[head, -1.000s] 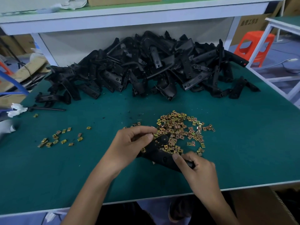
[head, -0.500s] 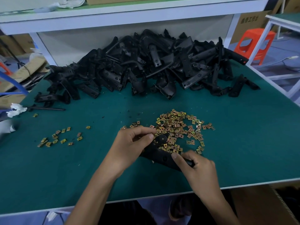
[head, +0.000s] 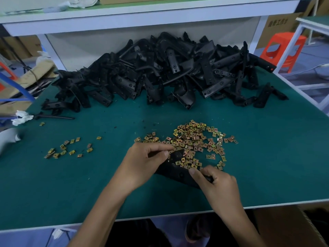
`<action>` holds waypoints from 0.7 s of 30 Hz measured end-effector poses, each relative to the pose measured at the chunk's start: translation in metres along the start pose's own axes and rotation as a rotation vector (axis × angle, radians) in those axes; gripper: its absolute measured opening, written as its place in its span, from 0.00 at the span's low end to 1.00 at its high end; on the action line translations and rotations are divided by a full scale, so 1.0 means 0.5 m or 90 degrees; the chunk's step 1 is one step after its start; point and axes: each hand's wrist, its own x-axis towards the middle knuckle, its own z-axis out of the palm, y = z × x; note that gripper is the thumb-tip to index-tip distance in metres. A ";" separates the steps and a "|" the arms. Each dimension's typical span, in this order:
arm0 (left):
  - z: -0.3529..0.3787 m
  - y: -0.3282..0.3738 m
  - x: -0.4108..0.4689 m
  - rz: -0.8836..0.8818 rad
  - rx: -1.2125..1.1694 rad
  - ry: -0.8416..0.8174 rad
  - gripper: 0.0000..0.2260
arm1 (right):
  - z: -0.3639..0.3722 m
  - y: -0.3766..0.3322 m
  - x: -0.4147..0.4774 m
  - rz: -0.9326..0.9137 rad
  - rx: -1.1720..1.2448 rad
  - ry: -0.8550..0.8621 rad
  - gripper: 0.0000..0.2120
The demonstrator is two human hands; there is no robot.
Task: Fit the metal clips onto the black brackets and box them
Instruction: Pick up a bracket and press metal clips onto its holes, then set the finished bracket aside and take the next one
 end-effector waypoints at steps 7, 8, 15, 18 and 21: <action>0.023 -0.003 -0.017 0.061 0.142 0.023 0.19 | -0.002 -0.005 0.002 -0.001 0.041 0.012 0.23; 0.029 -0.004 -0.018 0.065 0.145 0.038 0.19 | -0.002 -0.005 0.002 -0.005 0.038 0.016 0.22; 0.051 -0.008 -0.021 0.069 0.149 0.070 0.14 | 0.003 -0.006 -0.001 -0.021 0.029 0.029 0.20; 0.052 -0.001 -0.023 0.092 0.167 0.069 0.16 | 0.002 -0.006 -0.002 -0.005 0.053 0.029 0.20; 0.049 0.007 -0.020 0.122 0.183 0.098 0.19 | -0.007 -0.012 -0.001 0.018 0.097 0.049 0.20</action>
